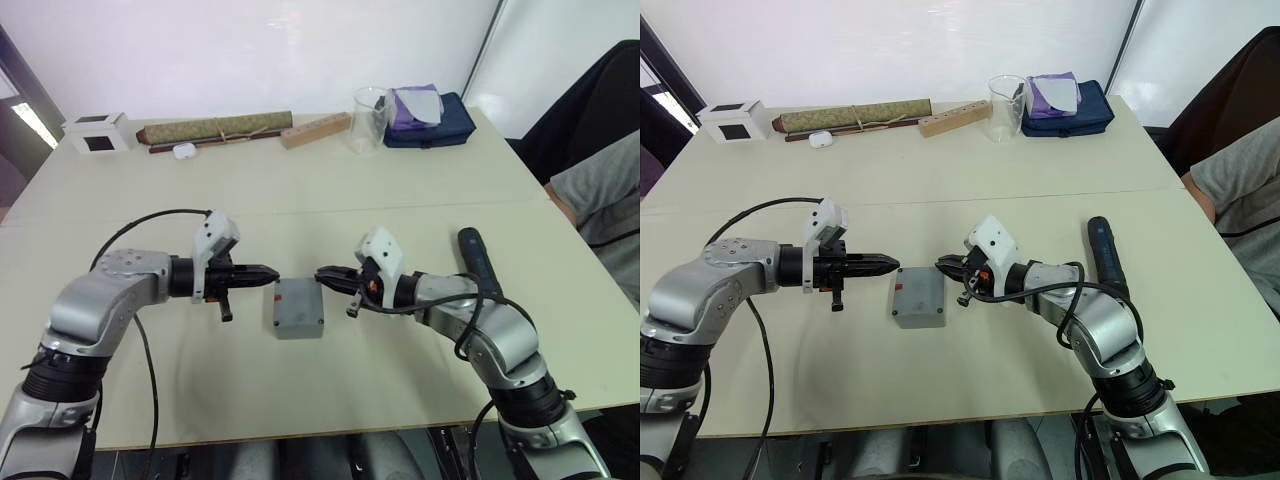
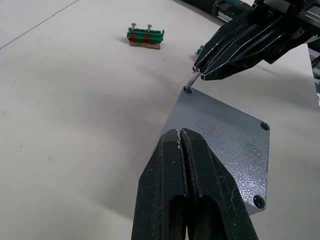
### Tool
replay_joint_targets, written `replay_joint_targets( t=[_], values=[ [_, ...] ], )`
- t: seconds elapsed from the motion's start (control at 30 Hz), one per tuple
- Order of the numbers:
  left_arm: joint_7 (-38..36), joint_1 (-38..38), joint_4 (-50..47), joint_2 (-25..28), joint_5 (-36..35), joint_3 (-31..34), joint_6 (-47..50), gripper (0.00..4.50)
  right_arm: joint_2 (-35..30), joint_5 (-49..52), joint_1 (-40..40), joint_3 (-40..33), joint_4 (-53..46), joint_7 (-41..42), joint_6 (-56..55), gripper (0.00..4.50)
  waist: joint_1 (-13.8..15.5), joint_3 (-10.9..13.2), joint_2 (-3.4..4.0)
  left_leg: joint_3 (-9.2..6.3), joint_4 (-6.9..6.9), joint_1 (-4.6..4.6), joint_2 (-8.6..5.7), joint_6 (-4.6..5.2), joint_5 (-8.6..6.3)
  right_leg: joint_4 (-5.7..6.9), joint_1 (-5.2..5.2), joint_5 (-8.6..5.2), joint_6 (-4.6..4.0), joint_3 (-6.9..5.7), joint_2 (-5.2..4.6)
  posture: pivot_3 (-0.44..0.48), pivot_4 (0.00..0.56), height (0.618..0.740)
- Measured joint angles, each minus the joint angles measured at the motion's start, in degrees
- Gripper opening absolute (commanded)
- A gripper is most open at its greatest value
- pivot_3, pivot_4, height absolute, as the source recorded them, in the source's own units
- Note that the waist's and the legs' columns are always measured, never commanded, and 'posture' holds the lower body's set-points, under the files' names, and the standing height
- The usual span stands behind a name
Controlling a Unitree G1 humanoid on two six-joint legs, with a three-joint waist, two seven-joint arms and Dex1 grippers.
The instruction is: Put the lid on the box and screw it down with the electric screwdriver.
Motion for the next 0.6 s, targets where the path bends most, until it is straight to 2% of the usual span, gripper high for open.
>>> replay_joint_targets(
  t=[0.6],
  values=[
    [0.2, -0.4, 0.1, -0.2, 0.3, 0.0, 0.0, 0.00, 0.0, -1.2, 0.4, 0.4, 1.1, 0.8, -0.1, 0.14, 0.0, 0.0, 0.00, 0.00, 0.00, 0.00, 0.00, 0.00, 0.00, 0.00, 0.00, 0.00, 0.00, 0.00, 0.00, 0.000, 0.150, 0.740]
  ],
)
